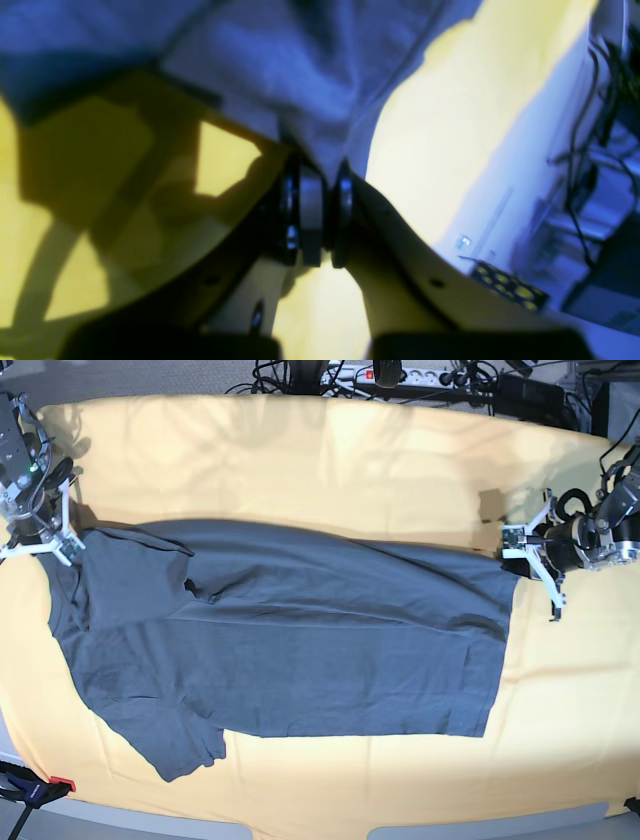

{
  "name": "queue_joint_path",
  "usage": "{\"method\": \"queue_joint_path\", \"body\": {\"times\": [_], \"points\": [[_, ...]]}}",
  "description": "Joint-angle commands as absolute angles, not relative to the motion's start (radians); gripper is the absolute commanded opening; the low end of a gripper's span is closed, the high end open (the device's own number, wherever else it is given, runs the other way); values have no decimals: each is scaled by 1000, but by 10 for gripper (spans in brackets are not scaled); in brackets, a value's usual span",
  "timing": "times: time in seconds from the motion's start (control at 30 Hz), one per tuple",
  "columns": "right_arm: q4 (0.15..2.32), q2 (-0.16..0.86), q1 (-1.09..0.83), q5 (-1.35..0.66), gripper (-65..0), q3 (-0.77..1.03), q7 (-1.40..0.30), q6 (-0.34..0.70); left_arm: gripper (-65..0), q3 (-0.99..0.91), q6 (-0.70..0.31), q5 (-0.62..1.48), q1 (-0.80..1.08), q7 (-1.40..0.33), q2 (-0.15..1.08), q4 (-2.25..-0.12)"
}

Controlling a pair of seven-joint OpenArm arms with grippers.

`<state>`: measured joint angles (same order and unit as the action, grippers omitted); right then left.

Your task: Fold the T-shirt properly

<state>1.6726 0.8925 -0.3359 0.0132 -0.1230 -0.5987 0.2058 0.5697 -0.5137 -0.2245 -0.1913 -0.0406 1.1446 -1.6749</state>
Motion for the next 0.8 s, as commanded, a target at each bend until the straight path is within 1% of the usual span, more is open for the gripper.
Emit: {"method": "queue_joint_path", "body": {"times": [0.0, 0.1, 0.2, 0.3, 0.47, 0.57, 0.77], "points": [[1682, 930, -321, 17, -650, -110, -606, 187, -650, 557, -501, -220, -220, -33, 1182, -1689], [1699, 968, -316, -35, -650, -110, -607, 205, -650, 557, -501, -219, -240, -30, 1223, -1718], [1732, 1005, -316, -117, -650, -110, -643, 261, -650, 557, -511, -171, -241, -30, 1266, -1757], [1771, 1026, -316, -164, -650, -110, -665, 306, -650, 557, -582, -140, -241, -30, 1290, -1799], [1853, 1032, -323, -214, -650, -110, -743, 373, -650, 557, -694, -89, -241, -30, 1338, -1849], [1896, 1040, -349, -265, -650, -110, -781, 416, -650, 557, -698, -73, -239, -29, 1383, -1868], [1979, 1122, -430, -325, -650, -108, -812, 407, -650, 557, -698, -66, -195, 44, 1456, -1890]]}}
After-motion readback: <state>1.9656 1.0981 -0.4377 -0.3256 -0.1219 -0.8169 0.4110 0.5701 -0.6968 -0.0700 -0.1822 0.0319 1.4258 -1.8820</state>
